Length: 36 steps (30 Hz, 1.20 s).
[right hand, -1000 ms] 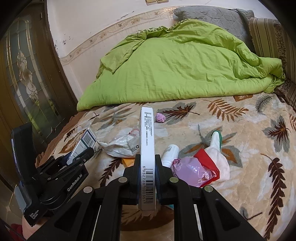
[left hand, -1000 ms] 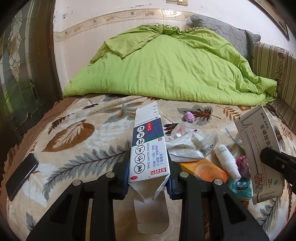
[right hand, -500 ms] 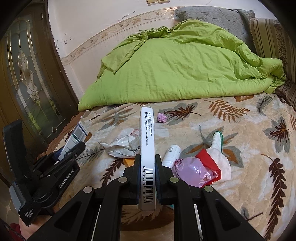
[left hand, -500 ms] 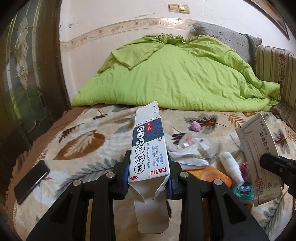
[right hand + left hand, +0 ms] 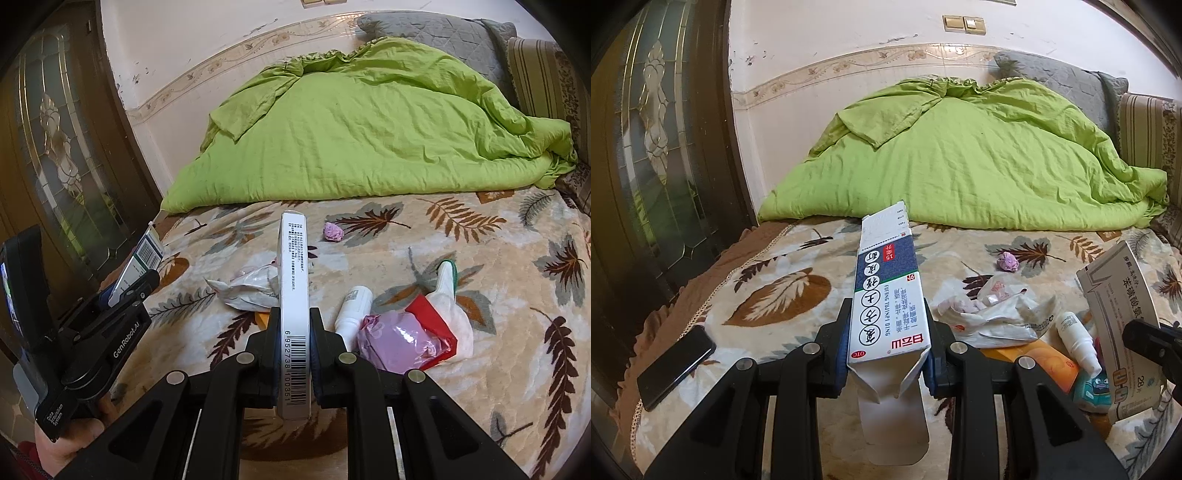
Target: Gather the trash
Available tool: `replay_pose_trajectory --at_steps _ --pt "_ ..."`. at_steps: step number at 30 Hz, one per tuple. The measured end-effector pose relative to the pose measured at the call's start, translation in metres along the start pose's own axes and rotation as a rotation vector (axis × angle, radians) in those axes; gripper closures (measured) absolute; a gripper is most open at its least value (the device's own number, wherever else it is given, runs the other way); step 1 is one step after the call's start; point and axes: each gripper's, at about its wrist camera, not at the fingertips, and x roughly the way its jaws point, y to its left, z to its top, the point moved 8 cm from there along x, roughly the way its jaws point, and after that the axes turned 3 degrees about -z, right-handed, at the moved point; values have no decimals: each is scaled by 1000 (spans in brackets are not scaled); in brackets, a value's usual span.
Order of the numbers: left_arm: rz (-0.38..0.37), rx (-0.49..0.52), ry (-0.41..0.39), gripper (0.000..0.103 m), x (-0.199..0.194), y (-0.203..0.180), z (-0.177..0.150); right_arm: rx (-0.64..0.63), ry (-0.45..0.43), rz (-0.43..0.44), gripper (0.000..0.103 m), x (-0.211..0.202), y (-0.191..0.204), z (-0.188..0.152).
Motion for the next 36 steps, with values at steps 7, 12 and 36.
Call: replay_pose_trajectory --at_steps 7,12,36 --pt "1 0 -3 73 -1 1 0 -2 0 1 89 1 1 -1" --pt "0 -1 -3 73 -1 0 0 -2 1 1 89 1 1 -1" --pt "-155 -25 -19 73 -9 -19 2 19 -13 -15 89 -3 -8 2"
